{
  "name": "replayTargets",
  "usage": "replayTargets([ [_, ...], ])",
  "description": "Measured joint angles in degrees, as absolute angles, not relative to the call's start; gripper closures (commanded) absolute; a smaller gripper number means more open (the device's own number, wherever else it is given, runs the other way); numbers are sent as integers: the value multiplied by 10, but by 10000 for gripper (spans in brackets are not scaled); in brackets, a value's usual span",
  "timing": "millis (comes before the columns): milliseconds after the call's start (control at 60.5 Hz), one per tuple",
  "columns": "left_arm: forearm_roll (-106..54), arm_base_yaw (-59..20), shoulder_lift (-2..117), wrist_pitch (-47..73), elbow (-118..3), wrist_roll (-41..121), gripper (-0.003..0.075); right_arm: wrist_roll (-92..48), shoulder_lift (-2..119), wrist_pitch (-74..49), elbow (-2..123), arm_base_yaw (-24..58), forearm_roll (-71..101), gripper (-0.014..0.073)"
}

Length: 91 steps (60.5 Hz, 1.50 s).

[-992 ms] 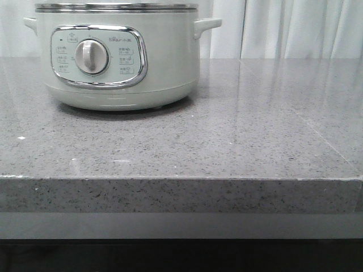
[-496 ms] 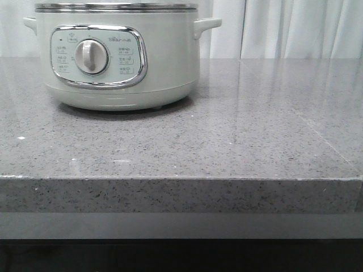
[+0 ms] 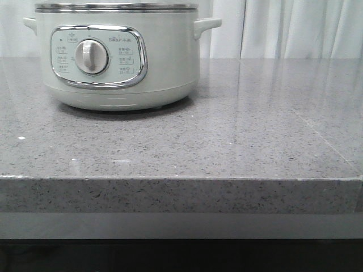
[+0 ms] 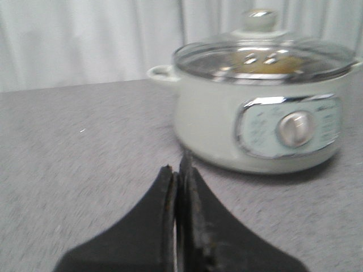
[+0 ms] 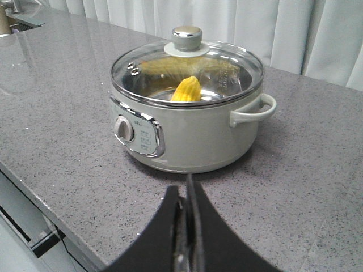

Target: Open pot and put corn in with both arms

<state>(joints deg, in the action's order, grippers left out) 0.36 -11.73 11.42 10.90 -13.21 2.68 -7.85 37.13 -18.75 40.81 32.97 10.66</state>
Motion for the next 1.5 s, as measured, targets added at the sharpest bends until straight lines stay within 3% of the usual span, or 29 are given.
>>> replayTargets([
  [281, -56, -47, -3, 71, 4, 27, 741, -79, 371, -187, 408, 330, 107, 661],
  [1405, -60, -45, -3, 35, 4, 27, 741, -79, 366, -189, 404, 330, 107, 661],
  [1505, -60, -45, -3, 35, 4, 27, 741, -79, 341, -185, 383, 299, 107, 661],
])
